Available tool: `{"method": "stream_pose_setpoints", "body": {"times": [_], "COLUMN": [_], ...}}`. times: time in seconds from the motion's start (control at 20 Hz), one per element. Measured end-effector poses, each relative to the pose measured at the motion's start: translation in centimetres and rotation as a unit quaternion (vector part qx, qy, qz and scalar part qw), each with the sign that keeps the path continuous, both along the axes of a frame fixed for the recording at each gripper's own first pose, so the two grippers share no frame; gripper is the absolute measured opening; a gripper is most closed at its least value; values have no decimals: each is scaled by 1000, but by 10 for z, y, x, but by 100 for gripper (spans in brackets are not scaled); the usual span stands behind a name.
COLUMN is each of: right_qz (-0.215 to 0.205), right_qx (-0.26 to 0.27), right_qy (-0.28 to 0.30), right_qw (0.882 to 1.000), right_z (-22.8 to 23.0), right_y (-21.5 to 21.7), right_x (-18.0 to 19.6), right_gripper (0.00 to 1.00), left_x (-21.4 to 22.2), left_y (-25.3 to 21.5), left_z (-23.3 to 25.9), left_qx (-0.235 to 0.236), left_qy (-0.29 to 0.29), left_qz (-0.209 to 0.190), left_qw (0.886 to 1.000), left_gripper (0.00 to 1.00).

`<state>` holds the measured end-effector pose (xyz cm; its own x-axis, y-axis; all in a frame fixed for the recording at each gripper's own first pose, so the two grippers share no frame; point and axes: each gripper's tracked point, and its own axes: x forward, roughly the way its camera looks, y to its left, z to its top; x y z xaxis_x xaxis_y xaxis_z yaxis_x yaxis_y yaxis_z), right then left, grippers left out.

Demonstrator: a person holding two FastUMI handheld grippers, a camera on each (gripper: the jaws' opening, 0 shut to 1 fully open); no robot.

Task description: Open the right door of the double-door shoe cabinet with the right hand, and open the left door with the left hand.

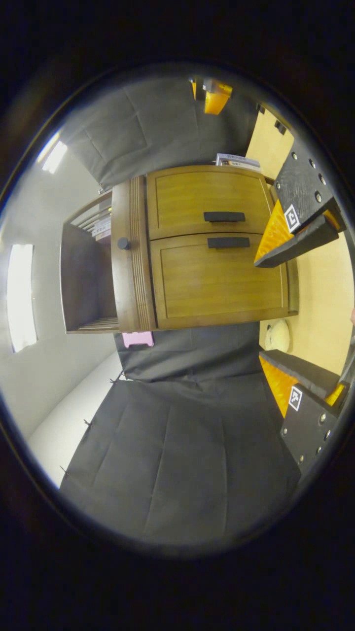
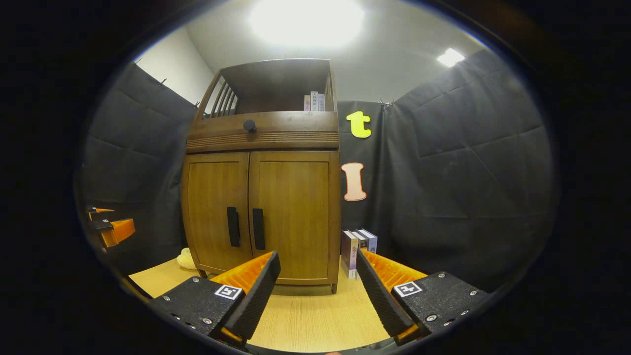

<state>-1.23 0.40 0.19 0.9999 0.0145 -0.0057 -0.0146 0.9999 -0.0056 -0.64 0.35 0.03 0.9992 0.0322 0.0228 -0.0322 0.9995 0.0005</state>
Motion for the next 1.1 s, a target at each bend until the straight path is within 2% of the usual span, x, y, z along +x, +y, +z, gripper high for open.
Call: {"method": "stream_pose_setpoints", "body": {"times": [0.15,0.2,0.25,0.35,0.45,0.55,0.6,0.7,0.75,1.1], "right_qz": [8,10,13,18,24,30,35,41,44,56], "right_qx": [3,5,8,15,21,25,28,30,30,33], "right_qy": [0,-2,-5,-12,-18,-21,-24,-28,-28,-19], "right_qw": [1000,1000,1000,1000,999,999,999,998,998,998], "right_z": [0,2,5,10,15,18,21,25,25,22], "right_y": [6,8,11,17,23,29,33,38,41,61], "right_x": [3,6,9,18,30,42,47,59,65,107], "right_gripper": [96,92,96,95,95,95,95,92,96,95], "left_x": [-2,-2,-2,-2,-3,-4,-4,-6,-6,-11], "left_y": [1,1,1,2,3,3,4,6,6,10], "left_z": [1,1,1,2,2,2,2,3,3,4], "left_qx": [2,3,3,3,2,3,4,5,5,9], "left_qy": [-3,-4,-4,-6,-6,-6,-6,-6,-5,-1], "left_qz": [4,6,7,11,16,21,25,32,36,65], "left_qw": [1000,1000,1000,1000,1000,1000,1000,999,999,998], "left_gripper": [100,93,86,95,100,100,96,96,96,96]}}
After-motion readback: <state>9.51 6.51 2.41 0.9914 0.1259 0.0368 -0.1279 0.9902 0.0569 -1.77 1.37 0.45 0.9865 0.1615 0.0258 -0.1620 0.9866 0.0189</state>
